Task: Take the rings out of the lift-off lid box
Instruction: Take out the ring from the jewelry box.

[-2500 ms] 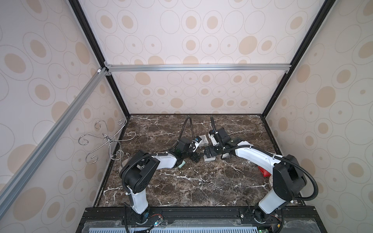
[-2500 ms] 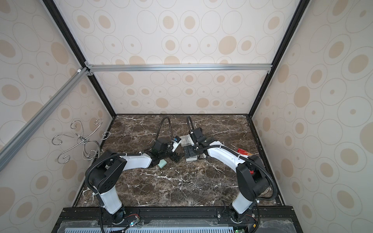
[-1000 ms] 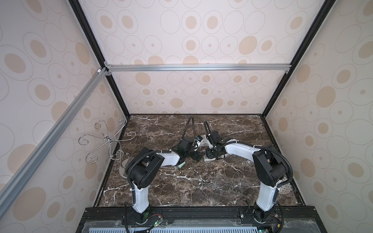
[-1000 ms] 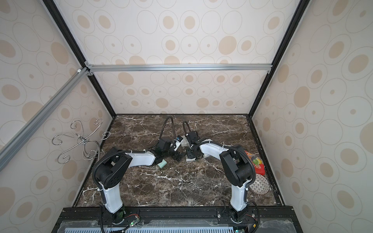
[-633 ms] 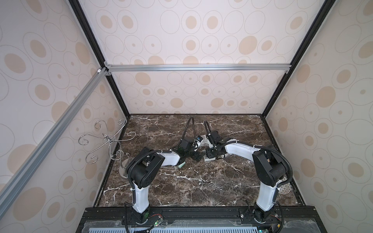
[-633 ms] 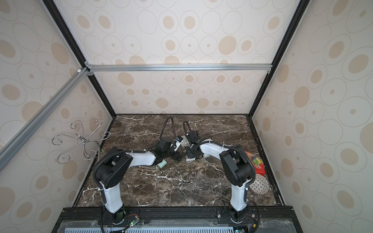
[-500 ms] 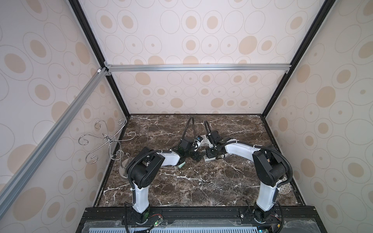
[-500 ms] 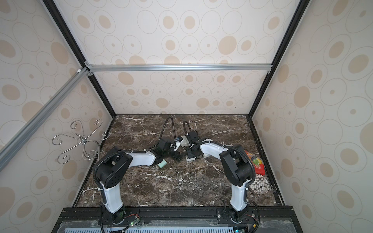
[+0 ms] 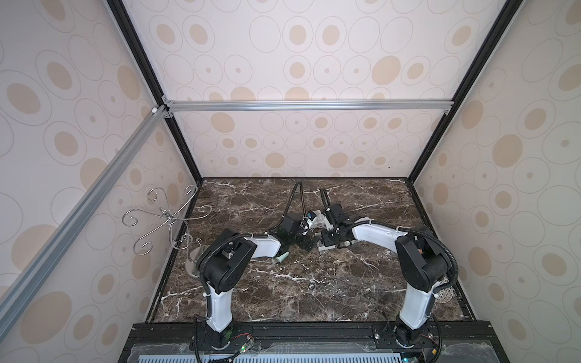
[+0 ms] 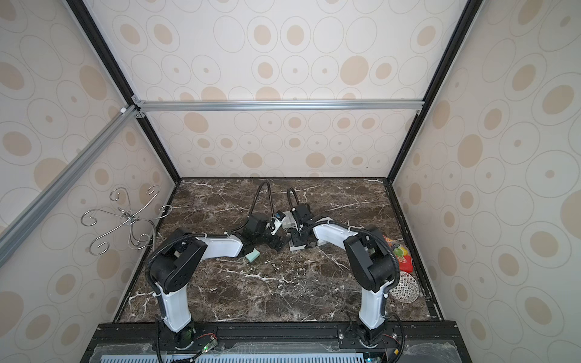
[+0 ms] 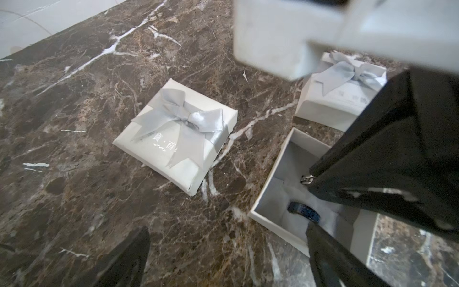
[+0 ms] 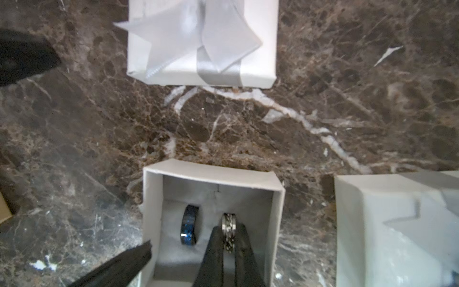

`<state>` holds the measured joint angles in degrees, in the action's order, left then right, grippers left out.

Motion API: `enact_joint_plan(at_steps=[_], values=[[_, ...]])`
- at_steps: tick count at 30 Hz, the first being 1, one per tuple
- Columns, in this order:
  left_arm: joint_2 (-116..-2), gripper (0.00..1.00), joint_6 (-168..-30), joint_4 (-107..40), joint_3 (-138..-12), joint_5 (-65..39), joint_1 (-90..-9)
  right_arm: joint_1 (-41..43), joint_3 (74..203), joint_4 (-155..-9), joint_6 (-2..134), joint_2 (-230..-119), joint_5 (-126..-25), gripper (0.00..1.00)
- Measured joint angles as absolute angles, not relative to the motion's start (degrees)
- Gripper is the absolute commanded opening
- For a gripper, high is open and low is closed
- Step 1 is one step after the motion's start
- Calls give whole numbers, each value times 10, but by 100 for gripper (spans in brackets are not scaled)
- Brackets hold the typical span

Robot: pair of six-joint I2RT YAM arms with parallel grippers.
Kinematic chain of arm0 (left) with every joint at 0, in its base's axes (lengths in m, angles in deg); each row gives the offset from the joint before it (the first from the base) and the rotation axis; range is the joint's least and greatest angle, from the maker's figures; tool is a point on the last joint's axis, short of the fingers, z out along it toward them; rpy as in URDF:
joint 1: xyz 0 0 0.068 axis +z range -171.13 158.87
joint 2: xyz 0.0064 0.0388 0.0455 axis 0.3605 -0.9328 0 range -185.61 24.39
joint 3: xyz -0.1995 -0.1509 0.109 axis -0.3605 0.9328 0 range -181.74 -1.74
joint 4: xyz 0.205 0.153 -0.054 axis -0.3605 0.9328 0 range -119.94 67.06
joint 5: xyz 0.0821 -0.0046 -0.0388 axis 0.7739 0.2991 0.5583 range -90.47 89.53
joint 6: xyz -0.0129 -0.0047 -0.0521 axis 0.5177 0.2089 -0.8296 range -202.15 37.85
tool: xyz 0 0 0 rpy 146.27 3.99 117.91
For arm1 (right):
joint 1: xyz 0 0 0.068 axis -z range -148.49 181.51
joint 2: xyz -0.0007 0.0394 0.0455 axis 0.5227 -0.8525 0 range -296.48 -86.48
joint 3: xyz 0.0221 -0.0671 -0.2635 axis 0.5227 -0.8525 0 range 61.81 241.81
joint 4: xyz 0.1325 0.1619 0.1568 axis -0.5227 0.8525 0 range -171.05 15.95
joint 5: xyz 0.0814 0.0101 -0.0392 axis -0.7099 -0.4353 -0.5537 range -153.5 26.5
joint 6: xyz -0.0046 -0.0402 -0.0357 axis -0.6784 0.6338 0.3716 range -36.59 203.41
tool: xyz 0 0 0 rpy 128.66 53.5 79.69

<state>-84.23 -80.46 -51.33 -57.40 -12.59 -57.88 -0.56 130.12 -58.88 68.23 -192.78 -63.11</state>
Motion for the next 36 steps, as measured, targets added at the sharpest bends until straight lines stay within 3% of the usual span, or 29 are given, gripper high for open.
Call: enact_joint_plan(at_steps=[36], values=[[-842,98,-803,-503,-576,-119,-579,36,1209,-714,643,-1857,-732,0]])
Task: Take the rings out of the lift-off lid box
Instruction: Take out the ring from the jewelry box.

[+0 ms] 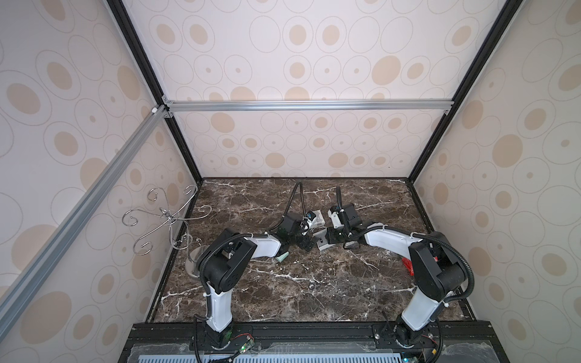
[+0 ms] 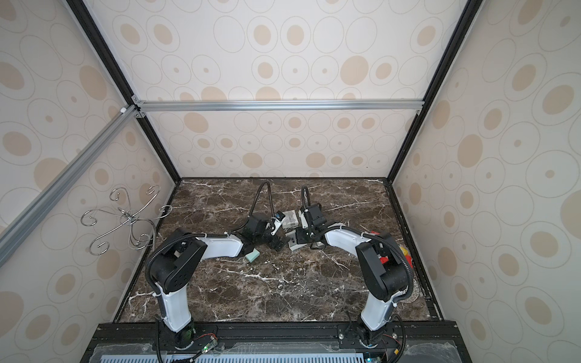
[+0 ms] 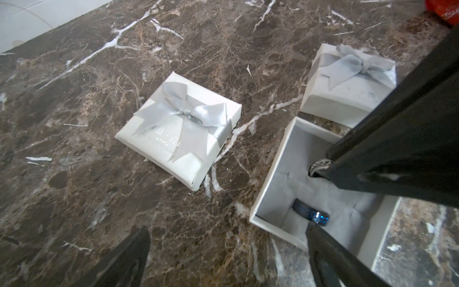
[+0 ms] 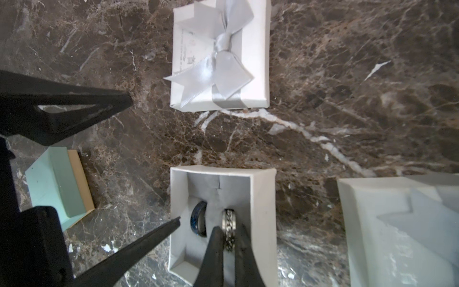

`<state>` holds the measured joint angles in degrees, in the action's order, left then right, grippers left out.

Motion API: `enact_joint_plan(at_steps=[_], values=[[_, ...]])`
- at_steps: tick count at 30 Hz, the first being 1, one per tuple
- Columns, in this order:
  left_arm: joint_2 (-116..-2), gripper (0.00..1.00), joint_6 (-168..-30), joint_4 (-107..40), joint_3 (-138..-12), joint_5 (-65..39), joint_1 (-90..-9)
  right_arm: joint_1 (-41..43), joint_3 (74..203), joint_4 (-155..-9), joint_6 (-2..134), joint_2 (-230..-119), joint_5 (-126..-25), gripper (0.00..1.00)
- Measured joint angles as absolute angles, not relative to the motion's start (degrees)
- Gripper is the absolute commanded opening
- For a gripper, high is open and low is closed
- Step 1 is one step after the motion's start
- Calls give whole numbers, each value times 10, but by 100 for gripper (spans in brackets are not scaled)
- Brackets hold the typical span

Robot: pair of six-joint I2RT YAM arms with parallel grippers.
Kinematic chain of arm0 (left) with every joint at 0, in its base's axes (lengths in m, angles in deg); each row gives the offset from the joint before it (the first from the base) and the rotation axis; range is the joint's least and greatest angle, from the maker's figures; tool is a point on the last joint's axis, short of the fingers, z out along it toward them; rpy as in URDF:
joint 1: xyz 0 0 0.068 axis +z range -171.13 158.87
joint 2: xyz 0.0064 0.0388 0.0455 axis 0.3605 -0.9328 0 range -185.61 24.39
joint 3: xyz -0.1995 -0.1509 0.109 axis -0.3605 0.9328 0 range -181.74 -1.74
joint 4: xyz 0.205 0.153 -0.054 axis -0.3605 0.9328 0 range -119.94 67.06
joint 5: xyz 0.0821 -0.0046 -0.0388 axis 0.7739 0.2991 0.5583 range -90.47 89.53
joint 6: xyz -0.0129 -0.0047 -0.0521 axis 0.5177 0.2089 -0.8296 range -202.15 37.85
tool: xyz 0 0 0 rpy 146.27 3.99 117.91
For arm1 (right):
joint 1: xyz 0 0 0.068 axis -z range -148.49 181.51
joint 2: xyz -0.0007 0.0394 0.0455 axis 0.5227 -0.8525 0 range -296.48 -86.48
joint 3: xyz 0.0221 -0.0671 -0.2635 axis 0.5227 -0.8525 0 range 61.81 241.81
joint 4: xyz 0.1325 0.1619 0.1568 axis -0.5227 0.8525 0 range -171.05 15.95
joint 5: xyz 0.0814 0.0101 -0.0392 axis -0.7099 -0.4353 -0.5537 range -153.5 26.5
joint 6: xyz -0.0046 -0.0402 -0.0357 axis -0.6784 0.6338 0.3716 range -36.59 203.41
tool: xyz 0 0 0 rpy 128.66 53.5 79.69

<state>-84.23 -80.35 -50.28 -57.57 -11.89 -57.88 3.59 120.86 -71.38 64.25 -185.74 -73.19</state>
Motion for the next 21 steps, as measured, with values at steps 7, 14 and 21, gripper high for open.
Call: enact_joint_plan(at_steps=[7,14,21], values=[[-842,98,-798,-499,-582,-119,-579,52,1188,-744,626,-1847,-762,0],[-842,98,-796,-496,-583,-118,-579,68,1169,-775,604,-1847,-795,0],[-842,98,-795,-495,-583,-118,-579,80,1150,-807,581,-1847,-826,0]])
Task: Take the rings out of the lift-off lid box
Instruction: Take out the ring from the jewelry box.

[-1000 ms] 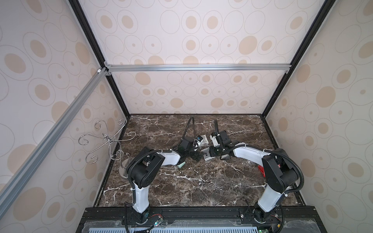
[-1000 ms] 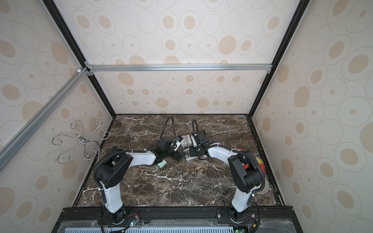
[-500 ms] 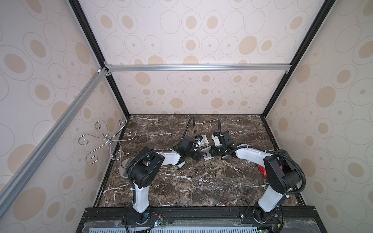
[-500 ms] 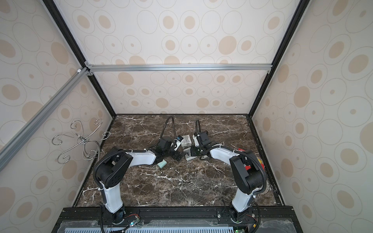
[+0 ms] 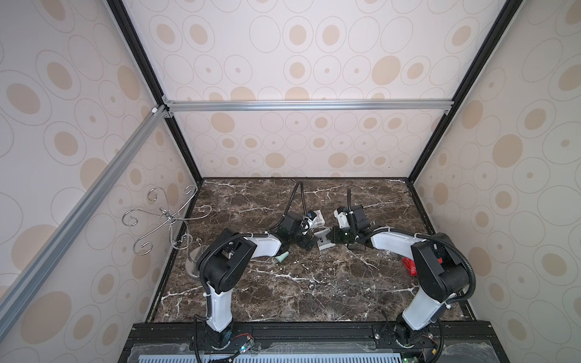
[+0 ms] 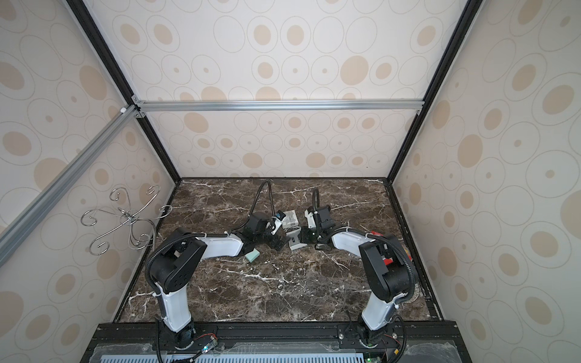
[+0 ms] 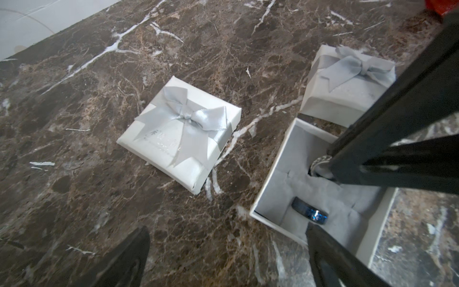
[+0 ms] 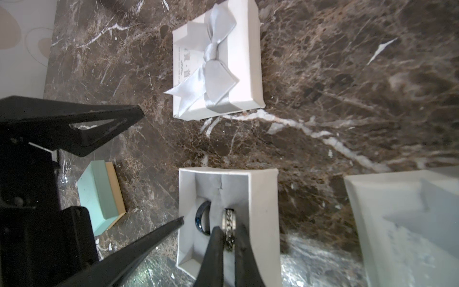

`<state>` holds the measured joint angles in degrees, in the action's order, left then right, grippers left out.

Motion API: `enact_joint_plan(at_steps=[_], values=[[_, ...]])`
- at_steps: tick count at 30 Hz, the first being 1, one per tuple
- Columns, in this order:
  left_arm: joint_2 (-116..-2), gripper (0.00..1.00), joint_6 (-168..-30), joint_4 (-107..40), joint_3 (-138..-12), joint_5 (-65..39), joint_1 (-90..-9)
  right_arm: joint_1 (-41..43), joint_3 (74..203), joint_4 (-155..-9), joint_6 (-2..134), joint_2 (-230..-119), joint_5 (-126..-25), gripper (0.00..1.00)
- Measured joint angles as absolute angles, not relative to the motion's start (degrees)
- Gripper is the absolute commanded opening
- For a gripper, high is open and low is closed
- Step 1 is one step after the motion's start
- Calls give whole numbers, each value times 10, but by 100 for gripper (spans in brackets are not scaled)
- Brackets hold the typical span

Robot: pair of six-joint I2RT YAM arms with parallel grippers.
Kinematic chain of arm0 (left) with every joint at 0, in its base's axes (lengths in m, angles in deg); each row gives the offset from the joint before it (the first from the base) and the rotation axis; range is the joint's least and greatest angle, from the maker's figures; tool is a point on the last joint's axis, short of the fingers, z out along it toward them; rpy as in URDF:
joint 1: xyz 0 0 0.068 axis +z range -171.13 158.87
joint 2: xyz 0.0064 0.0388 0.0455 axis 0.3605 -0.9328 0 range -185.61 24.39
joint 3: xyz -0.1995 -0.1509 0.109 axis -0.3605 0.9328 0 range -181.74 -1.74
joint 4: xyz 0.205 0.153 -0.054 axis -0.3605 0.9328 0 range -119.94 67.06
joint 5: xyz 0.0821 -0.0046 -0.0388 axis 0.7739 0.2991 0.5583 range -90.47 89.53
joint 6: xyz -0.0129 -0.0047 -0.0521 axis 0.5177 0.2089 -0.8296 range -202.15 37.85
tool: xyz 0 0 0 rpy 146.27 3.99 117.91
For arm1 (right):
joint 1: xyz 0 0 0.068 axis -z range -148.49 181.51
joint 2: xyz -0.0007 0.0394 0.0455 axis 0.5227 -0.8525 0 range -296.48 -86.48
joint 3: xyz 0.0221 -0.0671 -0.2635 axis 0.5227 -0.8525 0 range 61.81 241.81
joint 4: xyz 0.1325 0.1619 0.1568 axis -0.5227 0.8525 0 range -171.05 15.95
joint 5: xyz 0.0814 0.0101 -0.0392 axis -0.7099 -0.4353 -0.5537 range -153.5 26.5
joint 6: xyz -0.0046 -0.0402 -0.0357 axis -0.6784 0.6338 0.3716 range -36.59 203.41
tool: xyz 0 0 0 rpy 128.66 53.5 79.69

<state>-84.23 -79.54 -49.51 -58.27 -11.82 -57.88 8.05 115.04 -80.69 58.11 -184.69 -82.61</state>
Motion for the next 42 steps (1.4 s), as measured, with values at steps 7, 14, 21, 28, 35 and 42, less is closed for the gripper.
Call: enact_joint_plan(at_steps=[7,14,21,28,35,42], values=[[-842,98,-795,-495,-583,-117,-579,91,1134,-841,560,-1844,-853,0],[-842,98,-795,-495,-583,-117,-579,101,1118,-869,541,-1843,-874,0],[-842,98,-794,-495,-583,-116,-579,104,1112,-885,530,-1842,-881,0],[-842,98,-792,-495,-583,-116,-579,108,1110,-895,525,-1842,-886,0],[-842,99,-790,-494,-583,-114,-579,111,1106,-900,521,-1837,-890,0],[-842,99,-783,-486,-583,-106,-579,111,1103,-879,535,-1786,-889,0]])
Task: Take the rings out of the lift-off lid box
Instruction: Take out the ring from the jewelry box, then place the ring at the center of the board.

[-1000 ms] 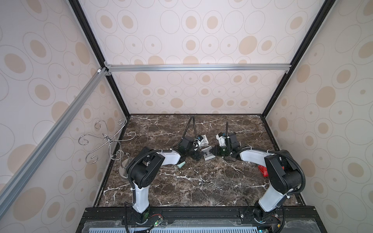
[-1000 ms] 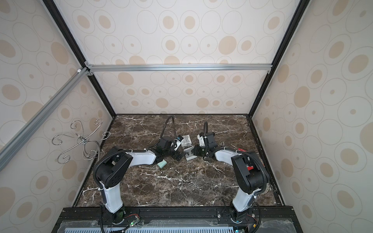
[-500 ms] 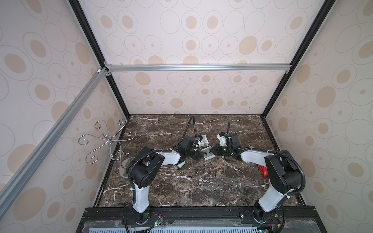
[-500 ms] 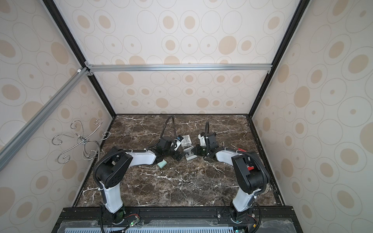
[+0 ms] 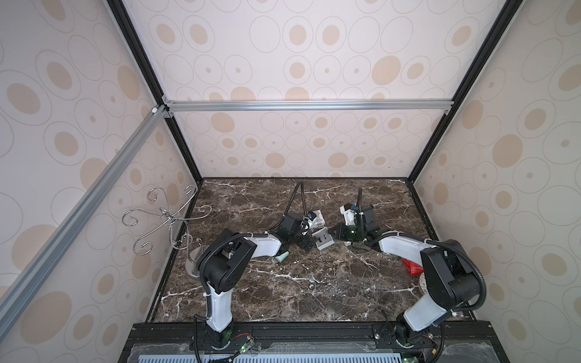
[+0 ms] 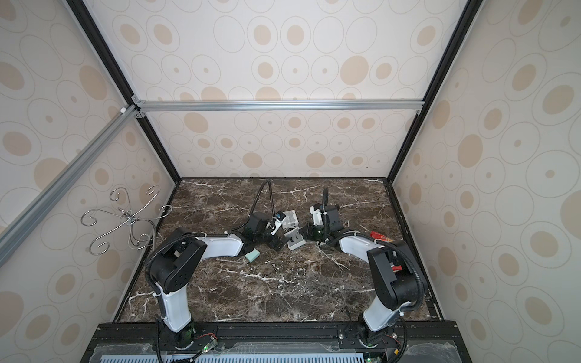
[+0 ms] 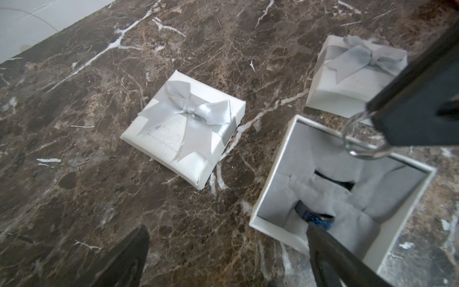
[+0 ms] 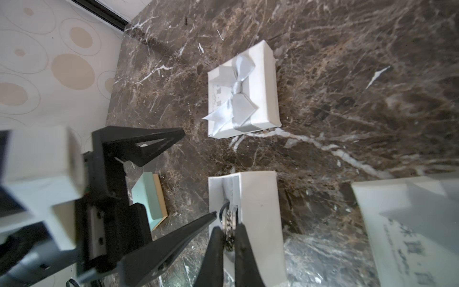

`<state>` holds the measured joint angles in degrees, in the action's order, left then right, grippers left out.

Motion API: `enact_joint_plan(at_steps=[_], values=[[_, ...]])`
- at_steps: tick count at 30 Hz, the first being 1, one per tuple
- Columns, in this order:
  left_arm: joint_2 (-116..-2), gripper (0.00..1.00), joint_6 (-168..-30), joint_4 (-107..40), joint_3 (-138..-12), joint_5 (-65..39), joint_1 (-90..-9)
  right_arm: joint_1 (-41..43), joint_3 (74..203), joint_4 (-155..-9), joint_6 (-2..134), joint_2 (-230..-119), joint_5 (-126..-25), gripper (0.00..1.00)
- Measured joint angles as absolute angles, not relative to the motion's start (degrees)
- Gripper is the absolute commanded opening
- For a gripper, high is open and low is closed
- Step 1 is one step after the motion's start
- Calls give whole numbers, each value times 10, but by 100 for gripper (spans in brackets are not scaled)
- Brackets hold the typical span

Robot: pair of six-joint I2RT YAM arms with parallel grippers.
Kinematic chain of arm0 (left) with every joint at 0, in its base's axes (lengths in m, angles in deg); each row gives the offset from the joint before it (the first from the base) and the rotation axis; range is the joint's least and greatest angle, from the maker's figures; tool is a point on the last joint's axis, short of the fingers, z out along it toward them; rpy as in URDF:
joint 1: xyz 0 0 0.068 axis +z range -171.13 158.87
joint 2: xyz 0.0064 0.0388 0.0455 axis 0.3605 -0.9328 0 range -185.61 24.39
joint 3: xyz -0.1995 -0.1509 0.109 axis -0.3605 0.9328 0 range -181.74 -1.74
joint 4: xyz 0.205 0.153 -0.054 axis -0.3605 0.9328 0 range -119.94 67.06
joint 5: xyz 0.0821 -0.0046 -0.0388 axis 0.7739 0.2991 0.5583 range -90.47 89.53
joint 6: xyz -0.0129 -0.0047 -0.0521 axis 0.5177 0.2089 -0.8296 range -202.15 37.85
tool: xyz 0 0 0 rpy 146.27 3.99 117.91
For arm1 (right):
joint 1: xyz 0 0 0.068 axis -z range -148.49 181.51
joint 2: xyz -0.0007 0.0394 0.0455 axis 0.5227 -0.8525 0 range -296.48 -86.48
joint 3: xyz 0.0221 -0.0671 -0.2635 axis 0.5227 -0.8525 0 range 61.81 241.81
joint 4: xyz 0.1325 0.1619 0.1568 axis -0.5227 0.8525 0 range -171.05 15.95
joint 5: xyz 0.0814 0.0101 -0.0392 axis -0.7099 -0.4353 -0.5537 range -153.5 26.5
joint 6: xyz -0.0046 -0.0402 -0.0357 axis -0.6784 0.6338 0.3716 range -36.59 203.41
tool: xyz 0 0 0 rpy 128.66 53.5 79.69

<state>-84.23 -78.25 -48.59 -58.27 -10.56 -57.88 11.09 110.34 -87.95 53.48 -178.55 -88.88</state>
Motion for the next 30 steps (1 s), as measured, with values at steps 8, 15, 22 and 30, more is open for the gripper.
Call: enact_joint_plan(at_steps=[8,15,22,30], values=[[-841,100,-773,-481,-592,-101,-579,111,1087,-832,564,-1719,-888,0],[-826,100,-766,-477,-594,-95,-579,109,1037,-788,578,-1665,-899,0],[-795,100,-766,-477,-594,-92,-579,20,985,-739,587,-1582,-898,0],[-781,100,-766,-478,-582,-89,-579,-79,924,-730,563,-1586,-892,0]])
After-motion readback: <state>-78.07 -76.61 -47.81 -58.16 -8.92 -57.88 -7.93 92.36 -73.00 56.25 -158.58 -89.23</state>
